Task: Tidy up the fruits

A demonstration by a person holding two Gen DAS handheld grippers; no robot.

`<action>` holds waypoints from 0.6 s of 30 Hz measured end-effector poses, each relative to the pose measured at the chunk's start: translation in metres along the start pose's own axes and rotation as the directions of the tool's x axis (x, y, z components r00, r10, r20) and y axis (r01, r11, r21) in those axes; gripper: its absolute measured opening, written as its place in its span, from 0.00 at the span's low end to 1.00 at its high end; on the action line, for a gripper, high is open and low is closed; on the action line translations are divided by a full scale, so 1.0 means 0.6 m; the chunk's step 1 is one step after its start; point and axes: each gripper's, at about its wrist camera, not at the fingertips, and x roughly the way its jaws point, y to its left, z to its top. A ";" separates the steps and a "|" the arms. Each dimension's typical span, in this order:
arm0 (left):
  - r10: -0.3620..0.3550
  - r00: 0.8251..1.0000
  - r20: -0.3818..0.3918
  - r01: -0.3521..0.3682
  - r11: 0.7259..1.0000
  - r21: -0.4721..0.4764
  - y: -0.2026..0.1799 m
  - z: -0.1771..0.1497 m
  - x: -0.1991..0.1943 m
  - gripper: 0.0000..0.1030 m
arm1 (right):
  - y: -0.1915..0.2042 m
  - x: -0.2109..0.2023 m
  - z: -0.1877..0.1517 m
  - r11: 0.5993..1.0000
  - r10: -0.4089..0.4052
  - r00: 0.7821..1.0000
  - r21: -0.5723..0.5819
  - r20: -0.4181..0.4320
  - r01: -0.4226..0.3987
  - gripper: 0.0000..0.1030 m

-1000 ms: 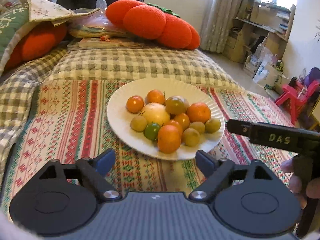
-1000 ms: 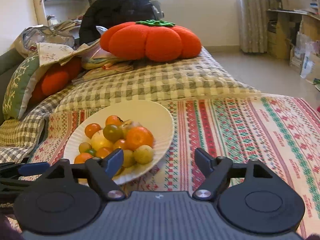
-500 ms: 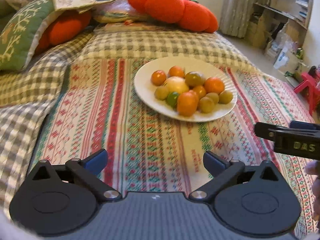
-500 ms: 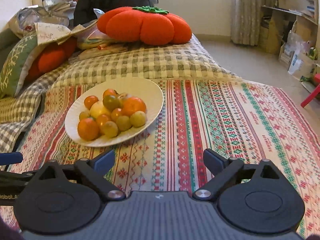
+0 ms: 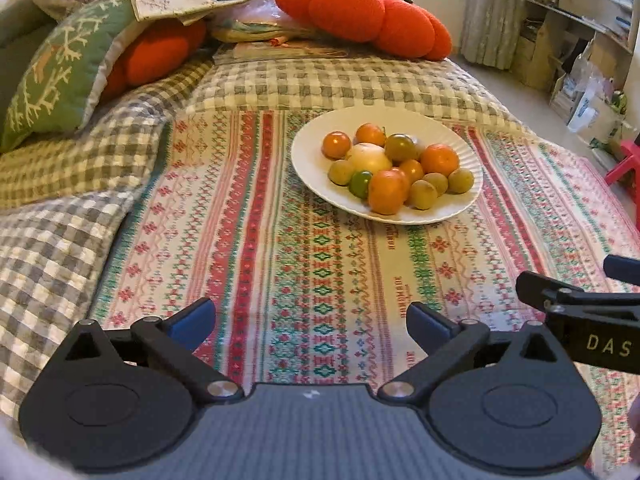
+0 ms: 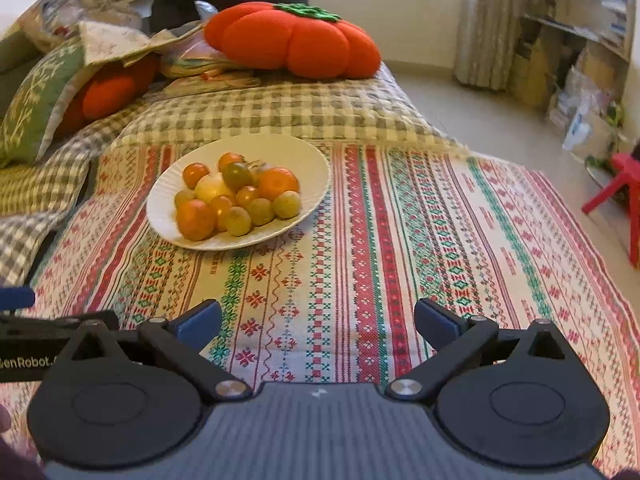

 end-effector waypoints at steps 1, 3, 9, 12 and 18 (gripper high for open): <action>0.003 1.000 0.000 -0.003 1.000 0.001 0.000 0.000 0.001 0.91 | 0.002 0.000 0.000 1.000 -0.003 1.000 -0.004 0.000 0.003 1.00; -0.003 1.000 -0.009 0.003 1.000 -0.007 0.002 -0.001 0.004 0.91 | 0.004 0.000 0.000 1.000 -0.001 1.000 -0.007 -0.001 0.001 1.00; -0.006 1.000 -0.018 0.005 1.000 -0.014 0.004 -0.002 0.005 0.91 | 0.006 0.003 -0.003 1.000 -0.003 1.000 -0.005 -0.009 0.002 1.00; -0.005 1.000 -0.019 0.005 1.000 -0.014 0.004 -0.002 0.006 0.91 | 0.005 0.003 -0.004 1.000 -0.005 1.000 -0.001 -0.012 0.005 1.00; -0.007 1.000 -0.025 0.007 1.000 -0.017 0.005 -0.003 0.007 0.91 | 0.004 0.003 -0.005 1.000 -0.007 1.000 0.004 -0.015 0.007 1.00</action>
